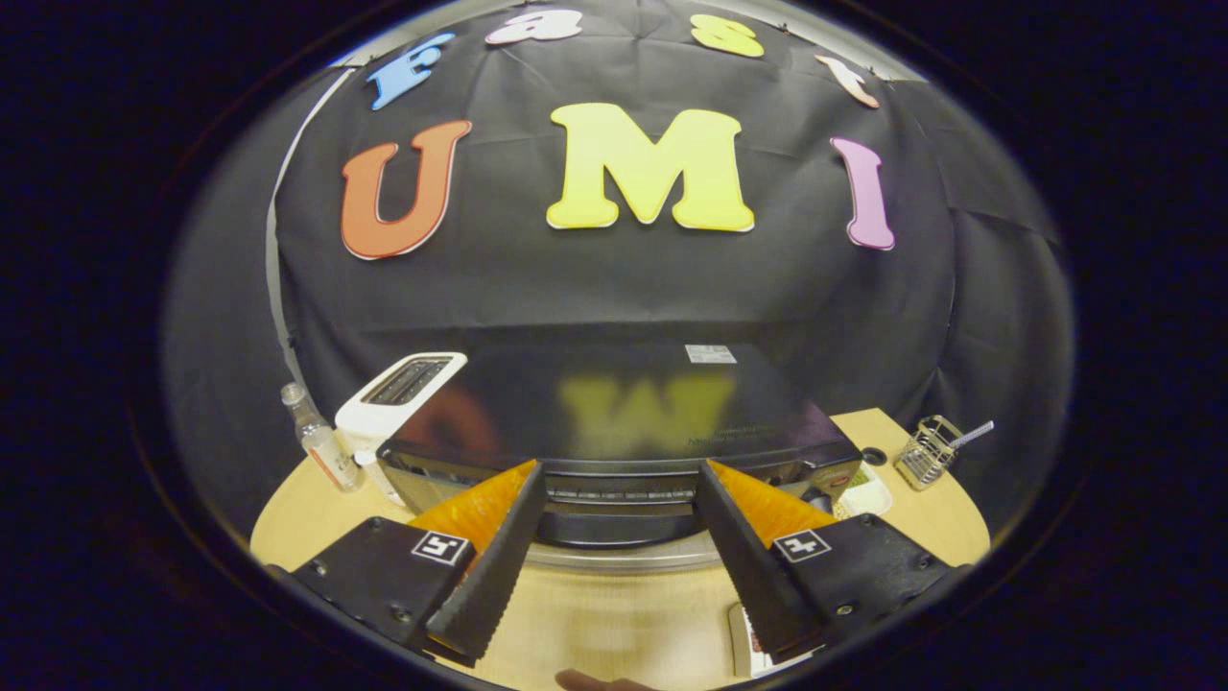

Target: Open the toaster oven, put the food inside, and close the toaster oven door.

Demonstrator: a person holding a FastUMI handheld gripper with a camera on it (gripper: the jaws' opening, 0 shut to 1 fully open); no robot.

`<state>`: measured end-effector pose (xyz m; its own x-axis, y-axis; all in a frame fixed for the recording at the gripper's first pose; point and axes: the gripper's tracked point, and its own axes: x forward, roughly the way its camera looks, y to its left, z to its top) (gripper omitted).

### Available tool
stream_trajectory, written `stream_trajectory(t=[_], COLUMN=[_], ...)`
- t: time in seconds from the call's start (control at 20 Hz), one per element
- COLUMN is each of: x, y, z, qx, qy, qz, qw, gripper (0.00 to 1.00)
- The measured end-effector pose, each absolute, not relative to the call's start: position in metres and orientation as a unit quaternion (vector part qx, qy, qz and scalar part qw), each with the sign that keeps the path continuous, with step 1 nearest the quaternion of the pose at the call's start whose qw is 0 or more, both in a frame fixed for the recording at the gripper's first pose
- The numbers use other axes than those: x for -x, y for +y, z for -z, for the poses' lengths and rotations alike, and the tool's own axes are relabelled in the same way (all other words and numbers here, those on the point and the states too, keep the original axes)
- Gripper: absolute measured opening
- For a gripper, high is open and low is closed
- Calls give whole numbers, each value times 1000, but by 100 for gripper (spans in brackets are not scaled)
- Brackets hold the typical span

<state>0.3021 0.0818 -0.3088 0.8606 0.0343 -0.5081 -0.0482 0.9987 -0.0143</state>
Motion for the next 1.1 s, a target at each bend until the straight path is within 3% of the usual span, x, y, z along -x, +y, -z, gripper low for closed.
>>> stream_trajectory(t=[0.9,1.1], x=[-170,-144], y=[71,69], z=[381,422], qx=[52,56], qy=[251,290], qz=[-24,-26], qw=[966,955], gripper=[100,100])
